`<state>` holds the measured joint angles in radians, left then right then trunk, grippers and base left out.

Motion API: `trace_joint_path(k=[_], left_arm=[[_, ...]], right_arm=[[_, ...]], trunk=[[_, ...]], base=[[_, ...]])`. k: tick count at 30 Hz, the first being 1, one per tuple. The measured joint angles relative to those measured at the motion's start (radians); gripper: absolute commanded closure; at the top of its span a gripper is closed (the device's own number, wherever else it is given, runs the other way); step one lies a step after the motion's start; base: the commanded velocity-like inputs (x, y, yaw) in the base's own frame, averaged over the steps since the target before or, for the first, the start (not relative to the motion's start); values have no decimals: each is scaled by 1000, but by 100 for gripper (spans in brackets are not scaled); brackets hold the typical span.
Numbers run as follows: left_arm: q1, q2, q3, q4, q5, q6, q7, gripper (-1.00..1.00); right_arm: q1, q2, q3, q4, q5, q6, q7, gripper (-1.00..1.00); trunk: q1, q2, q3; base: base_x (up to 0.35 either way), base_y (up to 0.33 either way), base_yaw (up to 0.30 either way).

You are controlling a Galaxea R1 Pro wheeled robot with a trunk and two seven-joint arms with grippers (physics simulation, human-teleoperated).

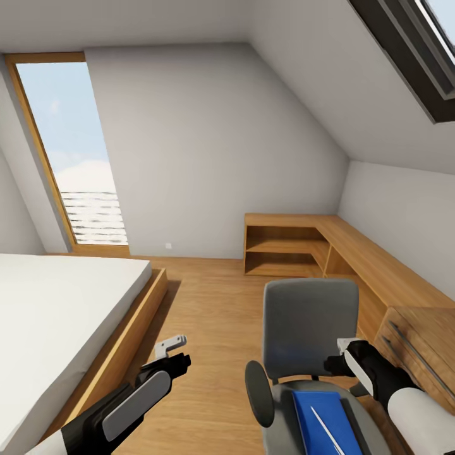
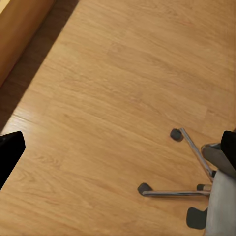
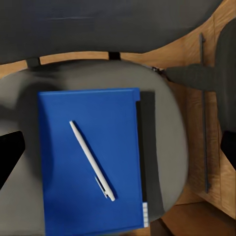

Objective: In the bedroom, organize the workspace by keeping the computer under the desk, ensuring the monitor is on the desk, placing the keyboard on the desk next to the monitor, placing the mouse on the desk next to the keyboard, moving the folder from the swivel chair onto the desk next to the mouse, stacking the notebook on top of the folder with the pen on top of the notebook, and positioning the swivel chair next to the desk.

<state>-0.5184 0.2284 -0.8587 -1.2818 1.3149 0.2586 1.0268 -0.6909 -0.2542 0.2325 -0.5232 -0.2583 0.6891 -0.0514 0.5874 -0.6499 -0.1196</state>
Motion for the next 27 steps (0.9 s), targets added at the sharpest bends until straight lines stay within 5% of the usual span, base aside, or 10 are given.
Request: trace_joint_path(k=[3,10,14,19,27], left_arm=[[0,2,1,-6,1,0,1,-100],[0,3,2,-7,1,0,1,-100],[0,4,2,-7,1,0,2,-100],[0,5,2,-7,1,0,2,-100],[0,6,2,-7,1,0,2,-100]], right_arm=[[0,0,67,13,-1,-10,1,-100],[0,0,117,34,-1,-27,6,-100],[0,-1,148,64,-6,-29,75,-100],[0,-1,162,89,-1,-23,202,-100],[0,-1,167,97,-2,54,282,-100]], trunk=[[12,-21,-9],[38,-70,-31],[54,-98,-44],[73,-133,-60],[104,-189,-85]], base=[[0,0,0],[0,0,0],[0,0,0],[0,0,0],[0,0,0]])
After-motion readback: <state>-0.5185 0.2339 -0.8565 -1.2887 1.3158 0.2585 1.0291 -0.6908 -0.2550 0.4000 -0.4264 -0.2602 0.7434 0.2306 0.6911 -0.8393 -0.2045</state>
